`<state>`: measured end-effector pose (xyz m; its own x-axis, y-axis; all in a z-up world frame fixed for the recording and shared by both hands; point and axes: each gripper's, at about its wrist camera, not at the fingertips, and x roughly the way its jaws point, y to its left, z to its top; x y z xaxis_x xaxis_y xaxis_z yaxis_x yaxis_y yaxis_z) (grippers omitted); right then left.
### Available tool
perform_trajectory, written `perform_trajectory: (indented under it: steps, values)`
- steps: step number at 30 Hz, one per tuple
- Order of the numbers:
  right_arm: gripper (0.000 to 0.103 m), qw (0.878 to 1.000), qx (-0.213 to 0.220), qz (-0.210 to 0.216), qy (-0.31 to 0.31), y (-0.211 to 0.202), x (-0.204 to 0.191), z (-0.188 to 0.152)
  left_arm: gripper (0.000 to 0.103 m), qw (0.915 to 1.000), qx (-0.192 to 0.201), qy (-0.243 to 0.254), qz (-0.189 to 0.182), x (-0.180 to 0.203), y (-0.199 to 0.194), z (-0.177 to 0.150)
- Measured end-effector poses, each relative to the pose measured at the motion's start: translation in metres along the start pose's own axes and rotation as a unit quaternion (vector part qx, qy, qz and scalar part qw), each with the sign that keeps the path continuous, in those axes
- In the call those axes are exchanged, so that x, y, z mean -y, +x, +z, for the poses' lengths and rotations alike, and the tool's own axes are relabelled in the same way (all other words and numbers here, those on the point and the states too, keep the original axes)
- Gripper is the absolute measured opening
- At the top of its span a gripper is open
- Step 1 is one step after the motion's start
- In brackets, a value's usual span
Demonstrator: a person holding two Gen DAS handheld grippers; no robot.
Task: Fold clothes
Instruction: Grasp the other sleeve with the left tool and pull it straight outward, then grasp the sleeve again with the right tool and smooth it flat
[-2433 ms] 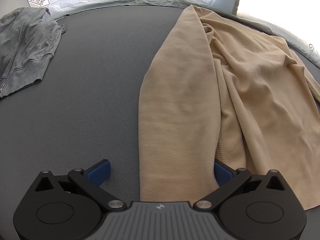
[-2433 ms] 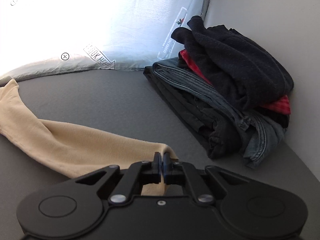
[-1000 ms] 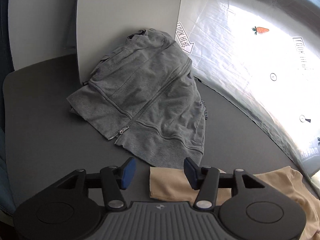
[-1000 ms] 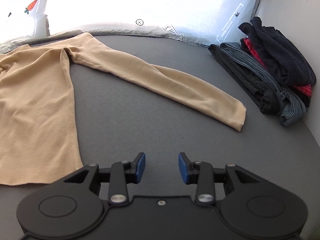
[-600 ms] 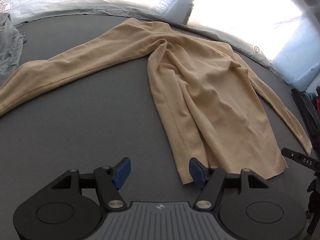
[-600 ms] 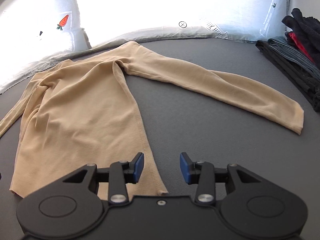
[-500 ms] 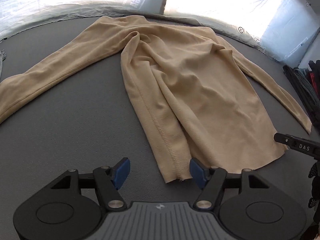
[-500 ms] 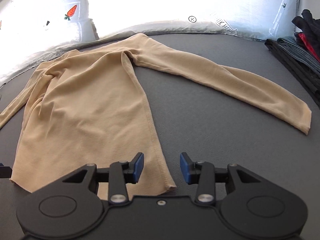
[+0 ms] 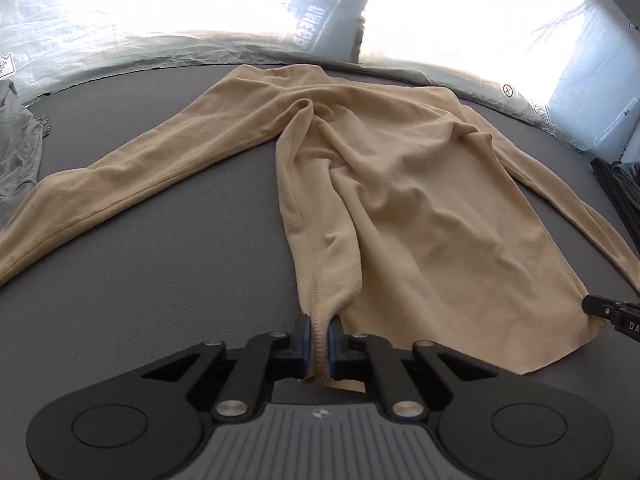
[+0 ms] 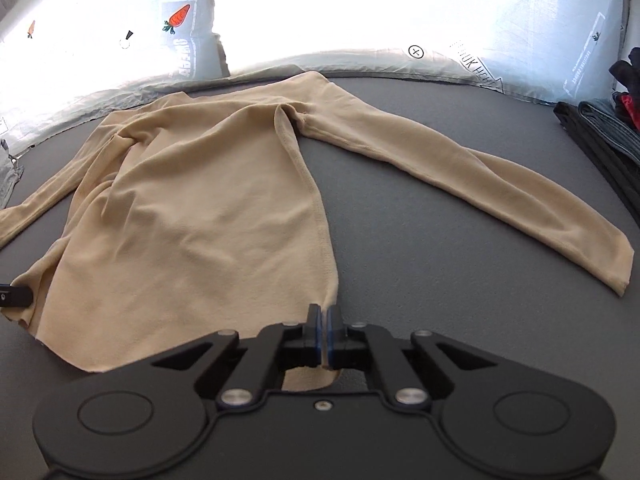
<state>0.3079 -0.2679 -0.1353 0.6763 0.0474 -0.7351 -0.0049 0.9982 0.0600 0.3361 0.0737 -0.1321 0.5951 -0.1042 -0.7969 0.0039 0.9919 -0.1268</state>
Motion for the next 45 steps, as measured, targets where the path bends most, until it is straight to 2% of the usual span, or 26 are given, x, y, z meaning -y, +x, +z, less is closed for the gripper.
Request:
perform_trajectory:
  steps: [3,6,9,11,13,15,17,19,21,23,24,25,27,28,31,34,38,42,43,45]
  values:
    - [0.002,1.000,0.026,0.012,0.014,-0.035,0.007,0.007,0.005,0.9983,0.027,-0.051,-0.007,-0.022,-0.051,-0.001]
    - [0.002,0.999,0.043,0.025,0.017,-0.072,0.013,0.009,0.006,0.9966,0.035,-0.074,-0.011,-0.027,-0.095,-0.014]
    - [0.002,0.999,-0.005,0.036,0.015,-0.069,0.016,-0.014,0.006,0.9978,0.009,-0.065,0.010,-0.022,-0.105,-0.041]
    - [0.002,0.998,-0.044,0.045,0.013,-0.061,0.017,-0.031,0.006,0.9972,-0.034,-0.058,0.033,-0.018,-0.088,-0.064]
    - [0.003,0.995,-0.084,0.048,0.024,-0.047,0.020,-0.047,0.007,0.9918,-0.088,-0.082,0.043,-0.024,-0.068,-0.084]
    - [0.005,0.991,-0.108,0.053,0.058,-0.037,0.028,-0.052,0.010,0.9880,-0.107,-0.105,0.038,-0.032,-0.062,-0.088]
    - [0.013,0.991,-0.095,0.049,0.077,-0.039,0.036,-0.048,0.026,0.9889,-0.092,-0.106,0.048,-0.033,-0.067,-0.081]
    - [0.035,0.994,-0.070,0.035,0.080,-0.044,0.046,-0.041,0.055,0.9915,-0.069,-0.094,0.057,-0.031,-0.071,-0.070]
    - [0.035,0.995,-0.053,0.021,0.084,-0.044,0.055,-0.035,0.067,0.9931,-0.053,-0.079,0.068,-0.022,-0.071,-0.059]
    - [0.037,0.995,-0.040,0.001,0.093,-0.038,0.068,-0.026,0.071,0.9944,-0.043,-0.061,0.075,-0.010,-0.065,-0.043]
    - [0.038,0.995,-0.032,-0.009,0.097,-0.035,0.074,-0.022,0.077,0.9951,-0.039,-0.050,0.076,-0.003,-0.060,-0.036]
    - [0.042,0.994,-0.024,-0.018,0.100,-0.033,0.078,-0.019,0.084,0.9956,-0.036,-0.041,0.076,0.003,-0.055,-0.029]
    - [0.047,0.994,-0.007,-0.035,0.106,-0.028,0.090,-0.011,0.090,0.9964,-0.029,-0.022,0.076,0.018,-0.041,-0.017]
    - [0.054,0.993,0.002,-0.045,0.109,-0.025,0.096,-0.007,0.091,0.9967,-0.028,-0.012,0.075,0.026,-0.032,-0.010]
    - [0.066,0.990,0.020,-0.079,0.114,-0.012,0.119,0.007,0.096,0.9970,-0.034,0.012,0.069,0.046,-0.004,0.006]
    - [0.070,0.985,0.034,-0.120,0.123,0.005,0.147,0.021,0.097,0.9960,-0.047,0.030,0.070,0.065,0.031,0.022]
    - [0.072,0.969,0.043,-0.174,0.167,0.030,0.196,0.036,0.097,0.9926,-0.067,0.046,0.090,0.080,0.070,0.037]
    - [0.072,0.949,0.032,-0.213,0.228,0.056,0.242,0.039,0.098,0.9882,-0.097,0.052,0.106,0.086,0.097,0.042]
    - [0.072,0.948,0.026,-0.217,0.234,0.061,0.249,0.037,0.103,0.9875,-0.099,0.053,0.111,0.087,0.101,0.043]
    - [0.071,0.946,0.011,-0.219,0.237,0.072,0.259,0.033,0.103,0.9880,-0.098,0.048,0.110,0.086,0.104,0.043]
